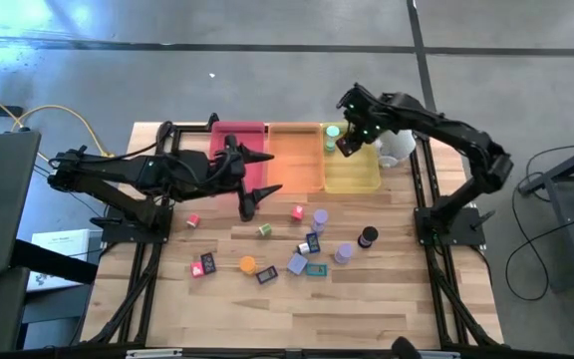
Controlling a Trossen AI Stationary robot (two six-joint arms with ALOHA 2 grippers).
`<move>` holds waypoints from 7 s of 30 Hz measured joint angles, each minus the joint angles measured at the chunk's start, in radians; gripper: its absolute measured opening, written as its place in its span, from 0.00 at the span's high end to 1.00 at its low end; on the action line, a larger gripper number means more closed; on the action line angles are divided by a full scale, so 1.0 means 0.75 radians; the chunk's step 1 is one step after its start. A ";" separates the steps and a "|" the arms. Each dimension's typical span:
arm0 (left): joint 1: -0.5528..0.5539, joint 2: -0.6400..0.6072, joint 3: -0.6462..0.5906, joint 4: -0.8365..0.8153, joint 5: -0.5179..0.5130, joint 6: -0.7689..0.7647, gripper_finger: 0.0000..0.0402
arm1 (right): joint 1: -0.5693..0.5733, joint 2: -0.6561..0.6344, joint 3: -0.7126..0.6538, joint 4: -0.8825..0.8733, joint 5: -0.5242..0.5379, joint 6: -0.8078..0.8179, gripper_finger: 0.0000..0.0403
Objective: Pick & Place Office items
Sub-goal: Put the bottom left black hourglass into the yellow bin, then put the left dark blue digital clock into the orange bin
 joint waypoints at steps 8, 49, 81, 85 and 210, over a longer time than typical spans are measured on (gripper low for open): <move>0.000 0.000 0.000 -0.073 0.052 -0.053 0.20 | -0.060 0.093 -0.001 -0.002 0.061 -0.072 0.52; 0.061 0.000 0.000 -0.163 0.116 -0.036 0.20 | -0.171 0.392 -0.001 0.260 -0.001 -0.179 0.23; 0.239 0.000 0.000 -0.168 0.549 -0.017 0.20 | 0.068 -0.392 -0.001 0.236 -0.600 -0.141 0.07; 0.254 0.000 0.001 -0.200 0.713 -0.037 0.20 | 0.168 -0.509 -0.001 0.233 -0.675 -0.064 0.07; -0.500 0.216 -0.689 -0.909 0.495 -2.687 0.21 | 1.148 -0.432 -0.001 0.226 -0.075 0.242 0.21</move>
